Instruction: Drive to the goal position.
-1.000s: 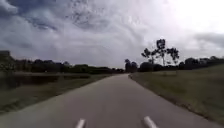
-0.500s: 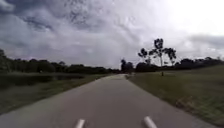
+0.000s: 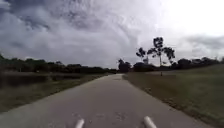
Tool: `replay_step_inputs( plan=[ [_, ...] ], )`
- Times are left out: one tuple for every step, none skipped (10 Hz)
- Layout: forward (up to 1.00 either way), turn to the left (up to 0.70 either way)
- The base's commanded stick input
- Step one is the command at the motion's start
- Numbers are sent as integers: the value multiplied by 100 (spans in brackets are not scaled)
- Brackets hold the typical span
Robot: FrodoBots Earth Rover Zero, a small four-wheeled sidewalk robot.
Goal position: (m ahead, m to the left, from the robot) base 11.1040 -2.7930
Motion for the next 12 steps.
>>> replay_step_inputs(
  plan=[
    [69,3],
    [69,3],
    [69,3],
    [69,14],
    [69,31],
    [69,16],
    [69,3],
    [69,3],
    [69,3],
    [69,3],
    [69,3],
    [69,3]
  ],
)
